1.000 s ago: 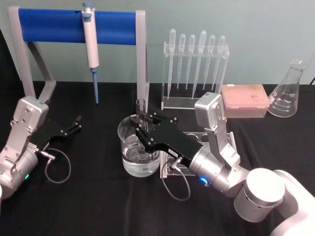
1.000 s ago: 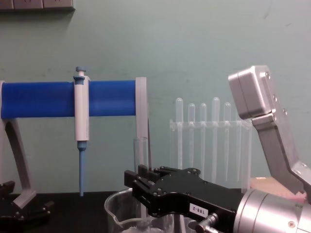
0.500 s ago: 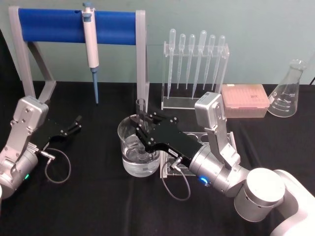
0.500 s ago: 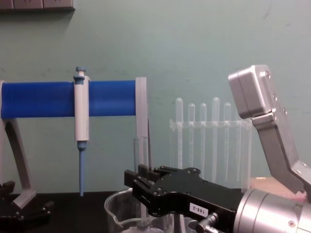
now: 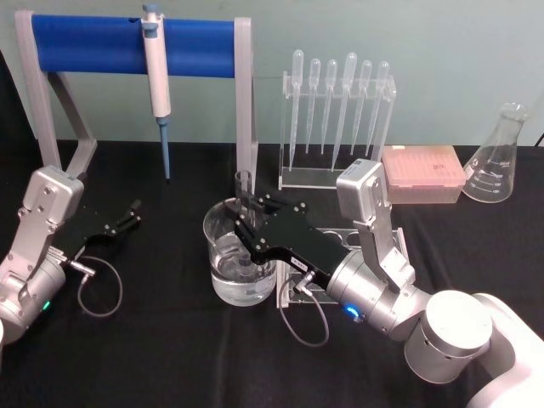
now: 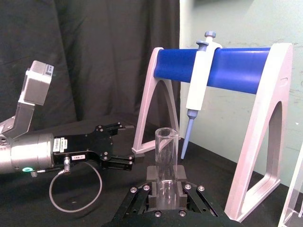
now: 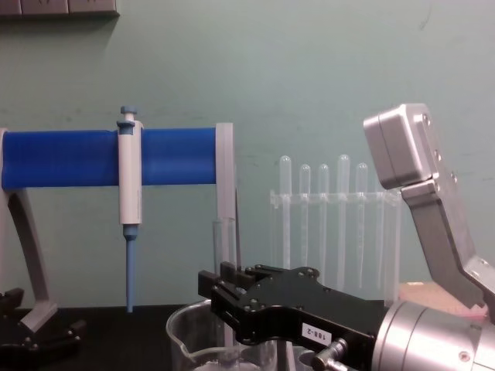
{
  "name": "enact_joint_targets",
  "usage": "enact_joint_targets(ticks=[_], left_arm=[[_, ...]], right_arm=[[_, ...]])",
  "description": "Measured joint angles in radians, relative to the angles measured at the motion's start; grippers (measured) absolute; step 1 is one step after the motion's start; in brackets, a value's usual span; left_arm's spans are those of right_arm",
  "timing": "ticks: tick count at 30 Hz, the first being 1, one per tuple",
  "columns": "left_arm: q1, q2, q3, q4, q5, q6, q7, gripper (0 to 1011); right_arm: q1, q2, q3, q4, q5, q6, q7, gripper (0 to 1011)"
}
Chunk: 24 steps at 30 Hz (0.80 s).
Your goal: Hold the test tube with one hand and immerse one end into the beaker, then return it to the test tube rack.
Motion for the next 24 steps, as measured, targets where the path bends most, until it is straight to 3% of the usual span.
enact_joint_targets(ticks=[24], left_arm=[[0.0,0.0,0.0,0.0,0.0,0.0,0.0,1000]], right_arm=[[0.0,0.0,0.0,0.0,0.0,0.0,0.0,226]])
